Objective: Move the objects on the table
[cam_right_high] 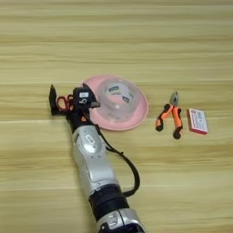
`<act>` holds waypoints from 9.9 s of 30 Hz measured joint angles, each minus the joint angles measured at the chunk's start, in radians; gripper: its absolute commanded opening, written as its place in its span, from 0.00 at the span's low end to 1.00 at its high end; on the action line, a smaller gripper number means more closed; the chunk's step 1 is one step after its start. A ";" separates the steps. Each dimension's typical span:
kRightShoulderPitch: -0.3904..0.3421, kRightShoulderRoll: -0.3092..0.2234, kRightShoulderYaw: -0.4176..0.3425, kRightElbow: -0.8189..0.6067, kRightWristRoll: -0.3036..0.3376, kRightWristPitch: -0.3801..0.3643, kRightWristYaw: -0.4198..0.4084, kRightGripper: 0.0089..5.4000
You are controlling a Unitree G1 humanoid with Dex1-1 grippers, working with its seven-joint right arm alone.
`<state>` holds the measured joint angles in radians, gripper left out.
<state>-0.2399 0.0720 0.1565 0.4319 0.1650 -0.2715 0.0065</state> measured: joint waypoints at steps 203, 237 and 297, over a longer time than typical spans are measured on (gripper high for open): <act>0.201 -0.319 -0.486 -0.838 -0.020 0.829 0.028 0.14; 0.051 -0.383 -0.447 -0.824 -0.056 0.829 0.074 0.14; -0.175 -0.114 0.102 -0.652 -0.111 0.707 0.191 0.13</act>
<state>-0.4146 -0.0422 0.2583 -0.2196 0.0541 0.4358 0.1972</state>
